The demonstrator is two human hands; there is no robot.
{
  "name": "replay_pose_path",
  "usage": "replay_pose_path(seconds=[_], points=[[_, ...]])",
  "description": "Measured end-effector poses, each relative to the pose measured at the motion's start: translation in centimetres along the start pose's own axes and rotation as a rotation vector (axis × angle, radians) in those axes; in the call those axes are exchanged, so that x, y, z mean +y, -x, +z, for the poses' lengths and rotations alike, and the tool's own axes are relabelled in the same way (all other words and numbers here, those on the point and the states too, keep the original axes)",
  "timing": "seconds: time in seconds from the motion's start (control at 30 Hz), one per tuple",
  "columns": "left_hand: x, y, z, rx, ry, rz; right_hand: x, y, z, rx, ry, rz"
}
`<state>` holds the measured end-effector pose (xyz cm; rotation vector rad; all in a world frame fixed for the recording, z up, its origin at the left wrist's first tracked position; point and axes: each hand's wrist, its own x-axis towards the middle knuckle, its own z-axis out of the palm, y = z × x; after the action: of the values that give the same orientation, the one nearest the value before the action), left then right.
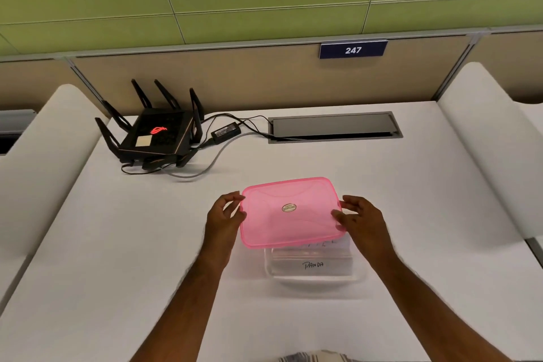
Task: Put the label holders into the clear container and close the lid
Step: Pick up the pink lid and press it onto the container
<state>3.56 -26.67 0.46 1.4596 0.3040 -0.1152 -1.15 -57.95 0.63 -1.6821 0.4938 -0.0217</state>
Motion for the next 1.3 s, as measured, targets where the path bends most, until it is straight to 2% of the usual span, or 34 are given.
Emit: replay_pose_path(seconds=[0.1,0.4,0.93,1.3], points=[[-0.9,0.8,0.9,0.015,-0.077,0.027,0.7,0.5,-1.2,0.007,0.177,-0.081],[-2.5,2.3,2.2,-0.025,-0.076,-0.029,1.9,1.9,-3.5,0.002,0.252,-0.050],[-3.5,4.2,3.4,-0.087,-0.287,-0.034,3.8,3.7,-5.3,-0.039,0.262,-0.032],[-4.3,4.3,3.4,-0.131,-0.248,-0.033,4.6,3.9,-5.8,0.004,0.275,-0.050]])
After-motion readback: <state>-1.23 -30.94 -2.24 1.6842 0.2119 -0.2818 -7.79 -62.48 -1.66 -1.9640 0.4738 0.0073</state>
